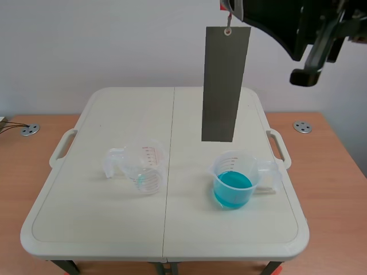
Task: Hold the metal plate by the orange handle, dip it into the blue solution, take it out and point at it, then put the plate back in the beaker on the left.
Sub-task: 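Point at the plate with the left hand, then lower the plate into the blue solution, then hold the plate still in the solution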
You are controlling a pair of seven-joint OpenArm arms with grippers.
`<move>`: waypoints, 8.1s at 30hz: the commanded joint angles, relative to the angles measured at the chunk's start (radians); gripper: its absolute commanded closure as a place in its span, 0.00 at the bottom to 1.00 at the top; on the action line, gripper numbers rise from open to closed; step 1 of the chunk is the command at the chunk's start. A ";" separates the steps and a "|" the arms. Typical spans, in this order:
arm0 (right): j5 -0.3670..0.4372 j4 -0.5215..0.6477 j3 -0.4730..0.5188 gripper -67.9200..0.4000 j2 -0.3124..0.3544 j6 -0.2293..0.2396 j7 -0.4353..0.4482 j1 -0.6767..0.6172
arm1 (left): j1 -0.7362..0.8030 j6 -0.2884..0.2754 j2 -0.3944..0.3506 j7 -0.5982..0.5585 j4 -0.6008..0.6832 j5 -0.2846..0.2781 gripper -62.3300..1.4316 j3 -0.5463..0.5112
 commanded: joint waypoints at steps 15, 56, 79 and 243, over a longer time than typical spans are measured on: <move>0.018 -0.094 0.045 0.95 0.067 0.005 0.068 0.009 | -0.010 -0.005 -0.006 -0.005 0.018 -0.005 0.95 0.002; 0.014 -0.146 0.045 0.95 0.074 0.005 0.098 0.009 | -0.933 -0.141 0.024 0.003 0.110 -0.016 0.95 0.256; 0.014 -0.146 0.045 0.95 0.074 0.005 0.098 0.009 | -1.192 -0.226 0.242 0.156 0.007 0.002 0.95 0.494; -0.309 -0.707 -0.187 0.98 -0.029 0.005 0.428 0.009 | 0.013 0.088 -0.003 -0.001 0.161 0.028 0.95 -0.210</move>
